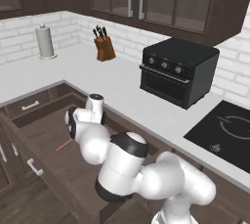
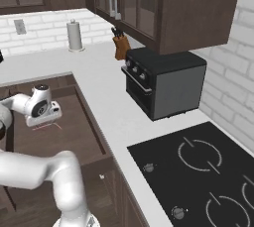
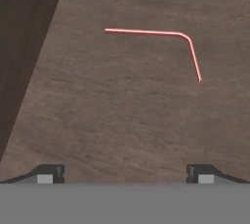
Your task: Take a straw from the drawer in front and place it inside the glass cup on the dining counter.
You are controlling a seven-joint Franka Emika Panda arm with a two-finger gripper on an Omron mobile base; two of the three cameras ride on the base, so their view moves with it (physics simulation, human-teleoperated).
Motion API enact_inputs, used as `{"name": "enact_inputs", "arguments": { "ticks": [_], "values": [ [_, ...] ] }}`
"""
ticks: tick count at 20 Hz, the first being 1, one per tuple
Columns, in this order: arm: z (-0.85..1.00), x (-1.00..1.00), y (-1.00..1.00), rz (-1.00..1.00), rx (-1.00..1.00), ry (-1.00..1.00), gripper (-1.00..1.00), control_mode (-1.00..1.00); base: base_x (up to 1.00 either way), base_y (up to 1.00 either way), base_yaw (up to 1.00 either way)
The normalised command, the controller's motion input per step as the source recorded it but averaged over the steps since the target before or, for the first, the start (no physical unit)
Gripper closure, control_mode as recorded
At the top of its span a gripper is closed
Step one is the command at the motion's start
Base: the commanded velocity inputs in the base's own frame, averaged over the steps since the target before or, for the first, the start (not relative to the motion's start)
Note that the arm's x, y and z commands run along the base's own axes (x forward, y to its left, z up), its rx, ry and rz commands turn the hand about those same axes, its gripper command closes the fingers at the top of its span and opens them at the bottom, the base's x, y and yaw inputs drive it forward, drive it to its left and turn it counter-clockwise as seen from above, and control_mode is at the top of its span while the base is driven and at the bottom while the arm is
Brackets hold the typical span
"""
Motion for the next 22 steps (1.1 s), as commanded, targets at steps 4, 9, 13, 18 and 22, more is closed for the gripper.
{"name": "enact_inputs", "arguments": {
  "ticks": [4, 9, 13, 18, 22],
  "values": [
    [-0.01, 0.72, 0.02, 0.0, -0.05, -0.05, -1.0, -1.0, 0.0, 0.0, 0.0],
    [-0.15, 0.48, 0.07, 0.0, -0.03, 0.0, -1.0, -1.0, 0.0, 0.0, 0.0],
    [-0.28, 0.55, 0.02, 0.0, -0.01, 0.01, -1.0, -1.0, 0.0, 0.0, 0.0],
    [-0.45, 0.47, 0.06, 0.0, -0.03, 0.03, -1.0, -1.0, 0.0, 0.0, 0.0],
    [-0.44, 0.13, 0.16, 0.0, -0.03, 0.01, -1.0, -1.0, 0.0, 0.0, 0.0]
  ]
}}
